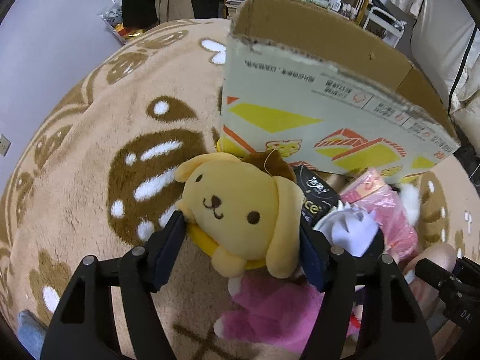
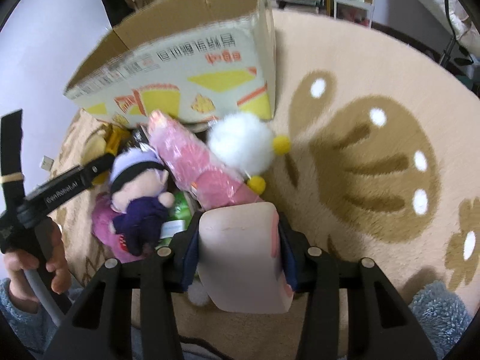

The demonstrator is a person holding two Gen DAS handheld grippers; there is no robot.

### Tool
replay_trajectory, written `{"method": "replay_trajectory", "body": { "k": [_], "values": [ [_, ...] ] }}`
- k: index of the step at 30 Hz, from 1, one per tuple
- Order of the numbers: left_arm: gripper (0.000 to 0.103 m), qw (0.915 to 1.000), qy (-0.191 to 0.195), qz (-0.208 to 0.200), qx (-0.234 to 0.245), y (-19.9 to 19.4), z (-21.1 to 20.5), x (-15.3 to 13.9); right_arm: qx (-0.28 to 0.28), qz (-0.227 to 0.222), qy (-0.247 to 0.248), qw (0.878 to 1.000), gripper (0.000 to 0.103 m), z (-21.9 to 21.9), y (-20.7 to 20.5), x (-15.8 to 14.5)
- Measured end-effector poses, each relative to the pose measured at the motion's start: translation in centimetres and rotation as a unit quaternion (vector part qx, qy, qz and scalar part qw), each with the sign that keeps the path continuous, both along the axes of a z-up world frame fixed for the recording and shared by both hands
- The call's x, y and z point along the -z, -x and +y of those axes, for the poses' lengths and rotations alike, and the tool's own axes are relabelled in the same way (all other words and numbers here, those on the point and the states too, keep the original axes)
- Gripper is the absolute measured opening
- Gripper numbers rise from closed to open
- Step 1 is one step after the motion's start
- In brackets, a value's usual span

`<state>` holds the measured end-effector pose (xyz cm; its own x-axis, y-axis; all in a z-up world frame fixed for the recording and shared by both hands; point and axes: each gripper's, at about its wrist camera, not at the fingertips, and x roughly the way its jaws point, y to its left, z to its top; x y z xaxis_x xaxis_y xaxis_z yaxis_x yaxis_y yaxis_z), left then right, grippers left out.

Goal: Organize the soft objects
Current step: 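Grasp the yellow dog plush with the left gripper while the right gripper grasps the pink roll cushion, then lift the yellow dog plush and pink roll cushion over the cardboard box with both grippers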

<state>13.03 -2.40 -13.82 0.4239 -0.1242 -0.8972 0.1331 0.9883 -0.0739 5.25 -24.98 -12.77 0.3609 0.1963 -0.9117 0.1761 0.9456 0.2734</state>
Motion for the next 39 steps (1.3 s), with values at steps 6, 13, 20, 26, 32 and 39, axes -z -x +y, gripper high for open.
{"method": "replay_trajectory", "body": {
  "k": [6,13,20,26,32,39],
  "values": [
    [0.069,0.9987,0.012,-0.05,0.002,1.7,0.3,-3.0,0.003,-0.061,0.002,0.998,0.049,0.0,1.0,-2.7],
    [0.069,0.9919,0.021,-0.125,0.003,4.1,0.5,-6.9,-0.016,-0.145,0.02,0.989,0.049,1.1,2.5,-6.4],
    [0.069,0.9811,0.02,-0.192,0.008,5.8,0.9,-10.4,-0.011,-0.238,0.038,0.97,0.049,1.3,3.6,-9.2],
    [0.069,0.9726,0.013,-0.232,0.014,6.2,0.5,-12.8,-0.025,-0.308,0.078,0.948,0.049,2.2,3.5,-11.6],
    [0.069,0.9651,0.004,-0.261,0.024,5.6,-0.4,-14.6,-0.026,-0.324,0.079,0.942,0.049,1.7,1.9,-12.1],
    [0.069,0.9595,-0.023,-0.279,0.032,4.5,-1.5,-15.2,-0.033,-0.352,0.082,0.932,0.049,1.7,-0.7,-12.9]
  ]
}}
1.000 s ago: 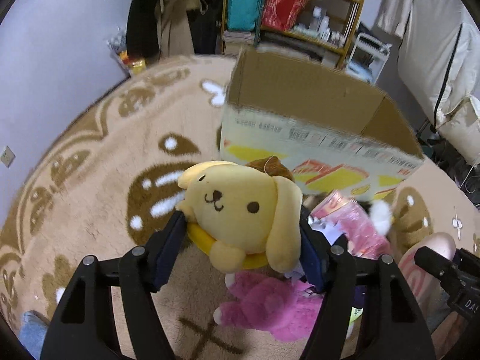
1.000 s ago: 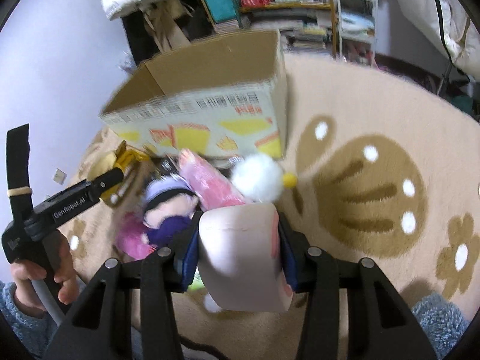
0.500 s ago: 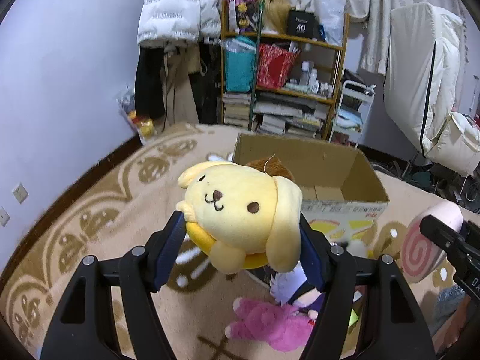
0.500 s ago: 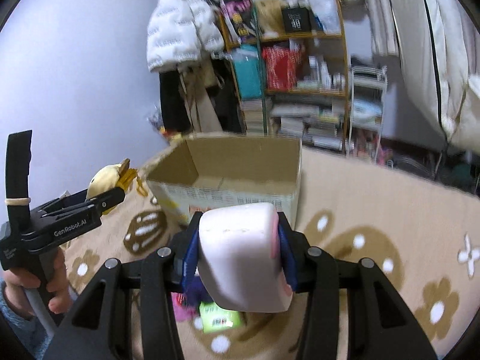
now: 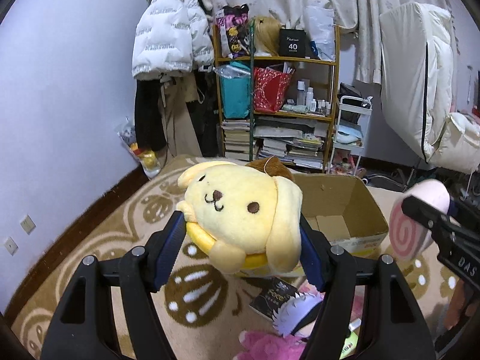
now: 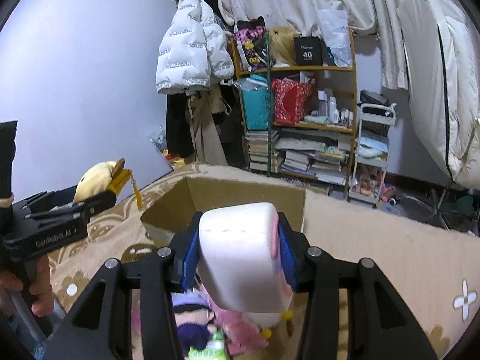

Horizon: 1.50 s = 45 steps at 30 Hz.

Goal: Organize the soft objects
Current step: 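Lift the yellow dog plush and pink roll cushion over the cardboard box with both grippers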

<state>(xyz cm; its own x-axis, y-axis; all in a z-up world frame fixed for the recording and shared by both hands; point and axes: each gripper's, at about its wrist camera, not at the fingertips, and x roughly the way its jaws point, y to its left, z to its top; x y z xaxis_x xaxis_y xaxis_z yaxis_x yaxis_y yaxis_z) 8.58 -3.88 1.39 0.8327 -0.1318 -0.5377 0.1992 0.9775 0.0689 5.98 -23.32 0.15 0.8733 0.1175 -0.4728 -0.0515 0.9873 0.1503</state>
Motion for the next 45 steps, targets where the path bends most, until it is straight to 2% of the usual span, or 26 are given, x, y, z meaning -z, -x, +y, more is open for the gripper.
{"method": "replay_trajectory", "body": {
  "k": [8,12,18,24,35,42,44,45],
  "values": [
    [0.069,0.9995,-0.021,-0.015,0.016,-2.0,-1.7,-1.0,-0.005,-0.017,-0.002,1.0,0.049,0.2,-3.4,0.0],
    [0.07,0.9994,-0.027,-0.011,0.019,-3.6,-2.3,-0.9,-0.007,-0.018,-0.006,1.0,0.049,-0.2,-4.9,0.0],
    [0.07,0.9994,-0.027,0.006,0.019,-5.6,-2.5,-0.2,-0.009,-0.011,-0.006,1.0,0.049,-0.6,-6.9,1.1],
    [0.07,0.9988,-0.027,0.03,0.027,-7.2,-2.5,1.2,-0.015,0.01,-0.036,0.999,0.049,-1.4,-8.5,2.8],
    [0.072,0.996,-0.026,0.073,0.045,-8.7,-3.3,4.1,-0.024,0.038,-0.057,0.997,0.051,-1.8,-9.1,4.9],
    [0.079,0.9962,-0.026,0.074,0.037,-9.1,-3.4,4.6,-0.027,0.043,-0.057,0.997,0.055,-1.7,-9.1,5.1],
    [0.088,0.9961,-0.031,0.074,0.036,-9.2,-3.4,4.8,-0.028,0.043,-0.058,0.997,0.056,-1.7,-9.1,5.2],
    [0.09,0.9961,-0.035,0.073,0.034,-9.1,-3.4,4.8,-0.028,0.044,-0.06,0.997,0.056,-1.7,-9.2,5.3]
  ]
}}
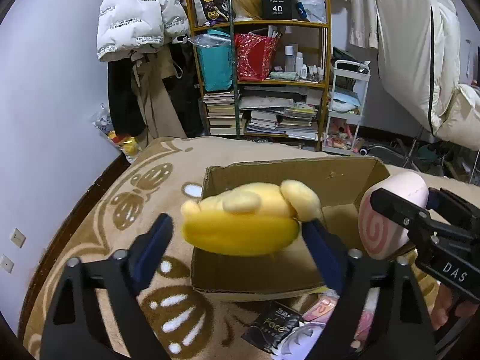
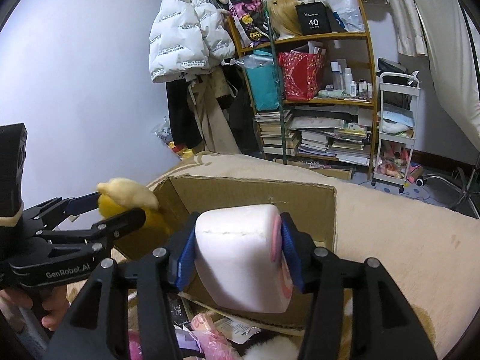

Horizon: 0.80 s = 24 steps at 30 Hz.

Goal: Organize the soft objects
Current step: 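Lift the yellow dog plush and pink roll cushion over the cardboard box with both grippers, then open both grippers to drop the dog plush and roll cushion into the box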

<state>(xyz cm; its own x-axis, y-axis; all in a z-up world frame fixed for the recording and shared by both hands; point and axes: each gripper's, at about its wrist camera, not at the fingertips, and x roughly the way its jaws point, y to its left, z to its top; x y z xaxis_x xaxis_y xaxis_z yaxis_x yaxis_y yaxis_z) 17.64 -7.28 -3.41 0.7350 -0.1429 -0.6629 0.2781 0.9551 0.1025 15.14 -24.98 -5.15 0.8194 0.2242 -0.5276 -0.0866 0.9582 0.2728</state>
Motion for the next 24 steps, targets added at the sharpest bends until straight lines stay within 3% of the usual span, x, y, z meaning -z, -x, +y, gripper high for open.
{"method": "replay_trajectory", "body": {
  "k": [5,7,11,18,24],
  "values": [
    [0.095,0.9999,-0.012,0.008,0.001,0.4,-0.2,0.2,-0.004,0.006,-0.003,1.0,0.063,0.1,0.2,0.7],
    [0.095,0.9998,-0.019,0.005,0.006,0.6,-0.3,0.2,-0.004,-0.001,-0.006,1.0,0.074,0.0,0.4,0.5],
    [0.097,0.9997,-0.017,0.006,0.015,1.0,-0.4,0.2,0.001,-0.013,-0.014,1.0,0.086,-0.2,0.9,-0.3],
    [0.092,0.9987,0.031,0.021,0.034,1.2,-0.1,0.3,0.023,-0.016,-0.015,1.0,0.087,-0.9,1.9,-1.2],
    [0.09,0.9989,0.031,0.034,0.009,1.2,0.5,0.4,0.037,-0.009,-0.02,0.999,0.087,-1.5,2.2,-1.4]
  ]
}}
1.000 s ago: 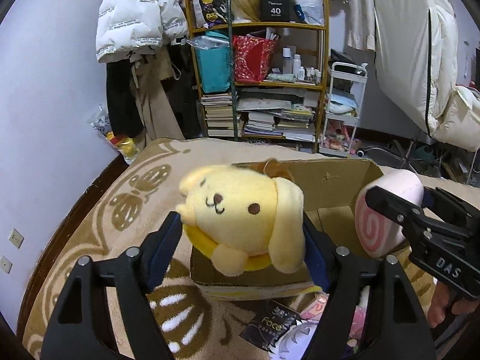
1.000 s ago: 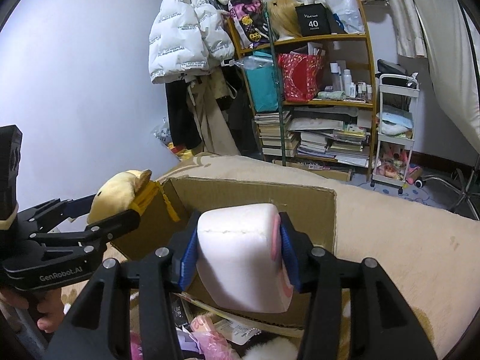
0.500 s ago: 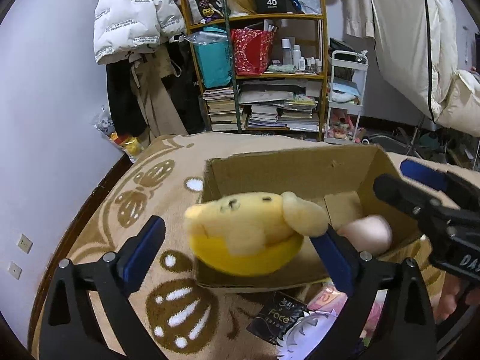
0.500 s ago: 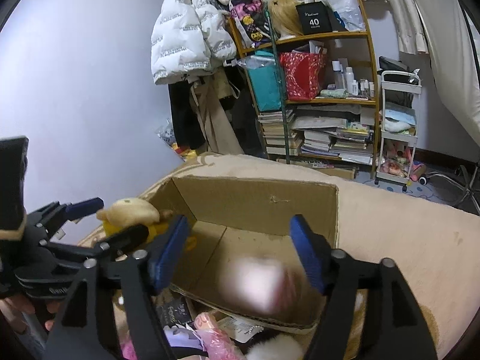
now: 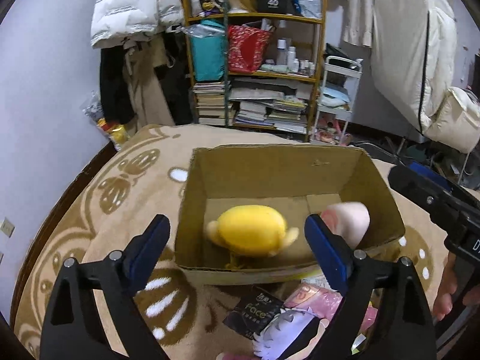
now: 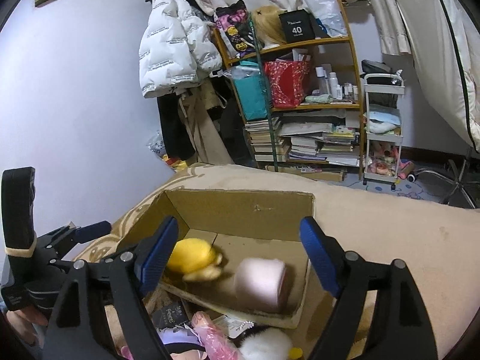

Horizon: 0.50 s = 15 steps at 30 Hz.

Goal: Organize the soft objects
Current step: 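Open both grippers to drop the dog plush and roll cushion into the box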

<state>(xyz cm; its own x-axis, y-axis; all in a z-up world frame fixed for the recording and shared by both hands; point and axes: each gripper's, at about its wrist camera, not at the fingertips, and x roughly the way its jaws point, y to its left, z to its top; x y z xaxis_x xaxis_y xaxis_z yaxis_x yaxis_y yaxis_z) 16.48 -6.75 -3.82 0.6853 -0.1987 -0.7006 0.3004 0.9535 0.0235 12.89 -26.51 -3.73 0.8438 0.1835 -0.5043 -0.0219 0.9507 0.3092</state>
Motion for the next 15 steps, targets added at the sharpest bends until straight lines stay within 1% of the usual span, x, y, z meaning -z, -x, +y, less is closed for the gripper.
{"method": "replay_trajectory", "body": {
  "k": [4,9,11,12,15],
  "values": [
    [0.091,0.9997,-0.01,0.016,-0.013,0.8,0.7,-0.2,0.003,0.02,-0.01,1.0,0.087,-0.3,0.5,0.4],
    [0.091,0.999,-0.033,0.02,-0.024,2.8,1.3,-1.2,0.005,0.036,-0.007,0.999,0.087,-0.1,1.8,0.2],
    [0.094,0.9985,-0.036,0.028,-0.029,3.7,1.6,-1.4,0.006,0.045,-0.01,0.999,0.089,-0.1,2.6,0.1],
    [0.095,0.9982,-0.037,0.034,-0.032,4.1,1.8,-1.6,0.007,0.048,-0.011,0.999,0.092,-0.1,2.9,0.1],
    [0.097,0.9974,-0.041,0.046,-0.038,5.5,2.2,-1.7,0.01,0.061,-0.012,0.998,0.093,-0.1,4.1,0.2]
  ]
}}
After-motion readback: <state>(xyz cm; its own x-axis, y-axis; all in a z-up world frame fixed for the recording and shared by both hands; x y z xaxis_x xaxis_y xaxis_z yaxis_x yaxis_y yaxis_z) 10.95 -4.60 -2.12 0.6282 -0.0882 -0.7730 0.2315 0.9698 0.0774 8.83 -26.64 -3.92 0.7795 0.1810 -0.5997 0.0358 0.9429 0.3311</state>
